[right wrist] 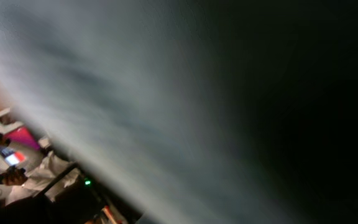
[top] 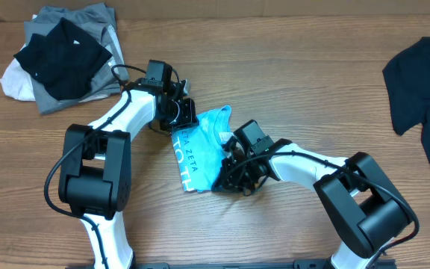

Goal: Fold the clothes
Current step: 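Release the shirt and move both grippers outward away from it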

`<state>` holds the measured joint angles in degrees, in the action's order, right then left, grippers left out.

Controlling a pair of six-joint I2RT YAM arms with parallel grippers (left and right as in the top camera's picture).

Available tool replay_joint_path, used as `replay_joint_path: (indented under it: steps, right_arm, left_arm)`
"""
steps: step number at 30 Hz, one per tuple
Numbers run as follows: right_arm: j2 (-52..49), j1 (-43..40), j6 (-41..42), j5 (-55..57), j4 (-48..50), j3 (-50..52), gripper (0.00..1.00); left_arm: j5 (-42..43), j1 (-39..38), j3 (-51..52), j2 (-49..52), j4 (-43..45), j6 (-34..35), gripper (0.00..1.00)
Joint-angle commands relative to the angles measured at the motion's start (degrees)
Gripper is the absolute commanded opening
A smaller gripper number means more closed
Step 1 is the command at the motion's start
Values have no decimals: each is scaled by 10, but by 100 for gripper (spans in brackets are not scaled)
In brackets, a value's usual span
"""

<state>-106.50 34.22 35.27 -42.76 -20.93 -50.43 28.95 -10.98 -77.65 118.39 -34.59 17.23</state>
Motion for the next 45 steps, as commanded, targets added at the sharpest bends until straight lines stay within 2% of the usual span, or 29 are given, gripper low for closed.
replay_joint_path:
  steps: [1, 8, 15, 17, 18, 19, 20, 21, 23, 26, 30, 36, 42, 45]
  right_arm:
    - [1, -12, 14, 53, -16, 9, 4]
    - [31, -18, 14, 66, -25, 9, 4]
    - [169, -18, 14, 173, -96, 8, 4]
    - [214, -18, 14, 199, -113, 8, 7]
    - [239, -18, 14, 217, -122, 8, 12]
    - [262, -18, 14, 237, -132, 8, 29]
    - [280, -18, 14, 256, -141, 8, 44]
    - [305, -18, 14, 286, -154, 8, 76]
    - [336, -18, 14, 328, -171, 7, 100]
    - [380, -18, 14, 385, -205, -3, 100]
    - [419, -18, 19, 408, -225, -12, 100]
    - [449, -32, 41, 426, -231, -15, 100]
    - [449, -104, 36, 345, -234, -18, 100]
    - [449, -160, 2, 300, -236, -20, 100]
  left_arm:
    - [-34, 12, -15, 22, -15, -11, 9]
    - [-34, 32, -108, 15, -134, -46, 9]
    - [-35, 43, -268, 14, -269, -81, 14]
    - [-35, 43, -308, 14, -304, -81, 20]
    - [-35, 43, -327, 14, -324, -81, 33]
    - [-35, 43, -342, 14, -344, -80, 82]
    - [-35, 43, -352, 14, -359, -80, 100]
    - [-35, 43, -362, 14, -378, -80, 100]
    - [-35, 43, -370, 14, -401, -80, 100]
    - [-39, 50, -383, 14, -441, -76, 100]
    - [-52, 66, -387, -3, -469, -70, 100]
    - [-147, 79, -387, -68, -524, -60, 100]
    - [-164, 74, -387, -183, -572, -52, 100]
    - [-178, 66, -384, -235, -596, -52, 100]
